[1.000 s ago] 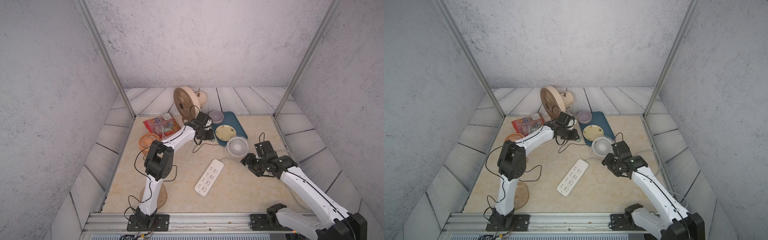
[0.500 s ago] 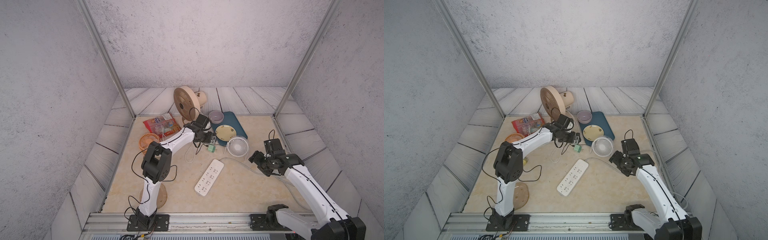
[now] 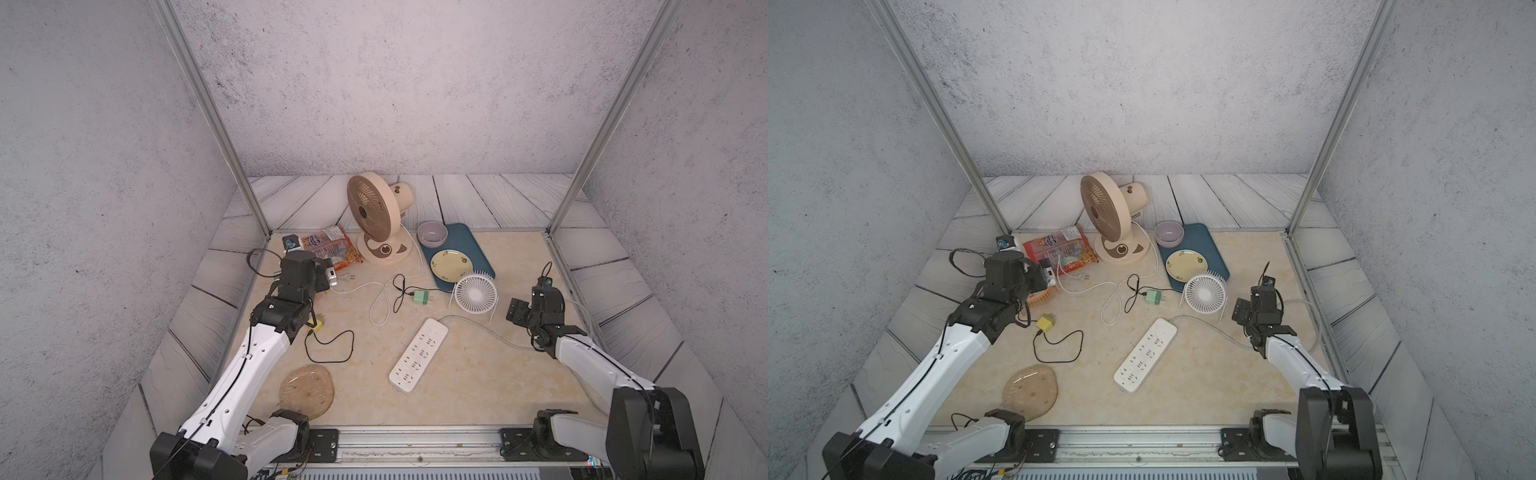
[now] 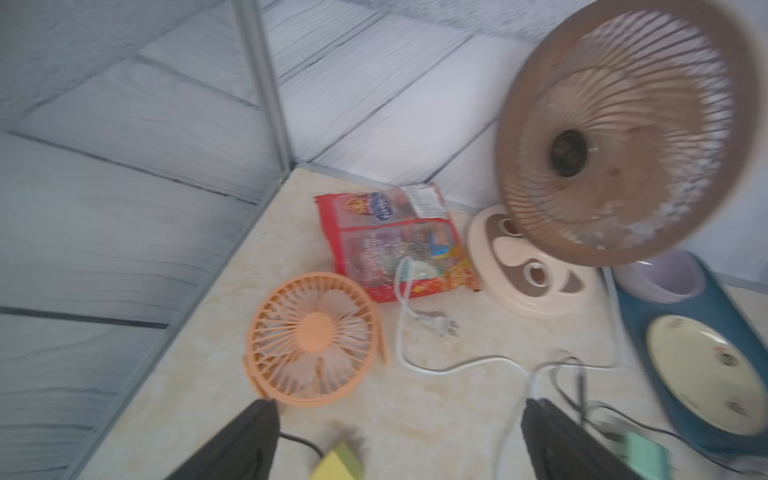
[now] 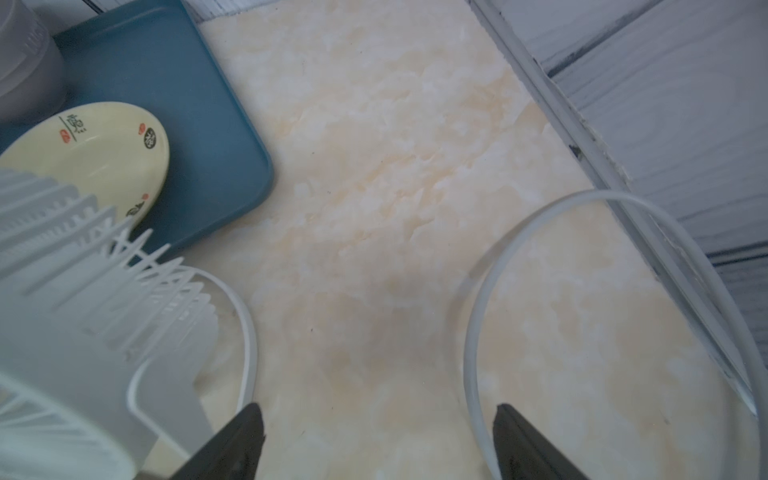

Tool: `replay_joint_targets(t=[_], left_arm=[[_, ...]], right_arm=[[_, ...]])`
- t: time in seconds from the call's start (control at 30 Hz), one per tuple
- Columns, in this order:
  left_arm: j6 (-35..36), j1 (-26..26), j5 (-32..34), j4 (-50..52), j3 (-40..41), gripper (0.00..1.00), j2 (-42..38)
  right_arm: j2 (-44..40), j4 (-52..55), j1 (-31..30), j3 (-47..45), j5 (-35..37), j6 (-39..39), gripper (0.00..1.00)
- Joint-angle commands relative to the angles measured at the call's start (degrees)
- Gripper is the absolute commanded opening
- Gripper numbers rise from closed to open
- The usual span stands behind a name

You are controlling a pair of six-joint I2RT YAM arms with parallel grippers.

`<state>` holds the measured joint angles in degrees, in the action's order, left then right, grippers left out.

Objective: Unplug the desk fan from the power strip
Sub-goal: Reset both arms

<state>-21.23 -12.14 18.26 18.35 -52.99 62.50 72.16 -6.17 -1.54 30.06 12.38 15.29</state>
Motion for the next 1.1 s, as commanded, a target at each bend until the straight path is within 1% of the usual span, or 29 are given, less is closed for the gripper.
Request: replay_joint_targets(t=[0.0,0.03,0.07,0.1,0.13,0.17,0.23,0.27,0.3,0.33,0.37,0.4,0.43,0.47,0.5,0.53,0.57,0.6,0.63,0.67,1.07], left_arm=[[5.4,5.5,1.2,-7.8,6.6,0.98,0.4],[7.6,6.5,1.1,-9.4,7.8,0.98,1.6],[8.7,7.3,1.3,-10.6,8.5,0.98,3.1],[9.2,8.5,0.7,-11.8,8.9,0.98,4.8],[9.6,9.8,-0.1,-13.4,9.5,0.98,6.3],[9.8,10.8,-0.5,-16.4,10.4,0.98,8.0],[10.6,12.4,-1.6,-26.0,14.0,0.98,10.8],[11.8,12.8,-3.0,-33.1,16.5,0.98,12.4],[13.2,13.0,-5.0,-40.6,19.2,0.98,14.2],[16.0,13.0,-8.4,-48.4,21.9,0.98,17.4],[16.6,13.3,-10.3,-52.9,23.1,0.98,20.3],[17.4,13.3,-12.8,-60.7,25.8,0.98,23.5],[18.5,13.3,-13.9,-70.5,28.4,0.98,27.1],[18.5,13.3,-13.8,-69.7,29.2,0.98,26.6],[17.6,13.3,-12.1,-62.1,28.1,0.98,24.2],[16.6,13.0,-9.1,-64.4,27.7,0.98,24.9],[17.7,12.4,-7.8,-69.4,29.0,0.98,26.4],[18.2,11.6,-5.8,-68.9,29.2,0.98,26.5],[18.1,11.1,-5.3,-65.2,28.5,0.98,25.1],[17.8,11.1,-6.0,-61.9,27.4,0.98,24.3],[18.2,11.0,-6.4,-62.4,27.1,0.98,24.9]], right_arm=[[7.7,-27.1,1.9,-1.4,0.1,-7.3,0.89],[10.4,-26.9,2.0,-1.0,-1.5,-7.6,0.87],[12.7,-30.8,1.9,-3.0,-2.8,-8.3,0.87],[15.3,-37.8,1.8,-5.8,-5.3,-9.6,0.87],[18.0,-48.0,1.9,-9.0,-5.5,-10.0,0.88],[18.1,-52.4,2.0,-10.5,-4.3,-9.4,0.91],[14.4,-46.8,2.3,-10.5,-3.5,-8.0,0.92],[14.2,-46.0,2.4,-10.5,-3.8,-7.9,0.92],[15.1,-47.7,2.5,-10.5,-4.1,-7.9,0.92],[17.1,-50.9,2.4,-10.6,-4.7,-8.2,0.94],[17.8,-51.6,2.3,-10.1,-5.2,-8.5,0.94],[17.3,-49.1,2.4,-9.1,-5.3,-8.6,0.95],[16.8,-46.7,2.4,-8.4,-5.5,-8.6,0.96],[16.9,-46.1,2.5,-8.2,-5.6,-8.6,0.98],[17.3,-46.8,2.5,-8.3,-5.7,-8.7,0.99],[17.7,-47.8,2.5,-8.4,-5.8,-8.8,0.99],[17.8,-47.6,2.5,-8.3,-5.7,-8.8,0.99],[17.7,-47.5,2.5,-8.3,-5.7,-8.8,0.99],[17.8,-47.7,2.5,-8.3,-5.7,-8.8,0.99],[17.8,-47.6,2.5,-8.3,-5.7,-8.8,0.99],[17.7,-47.4,2.5,-8.3,-5.8,-9.0,0.99]])
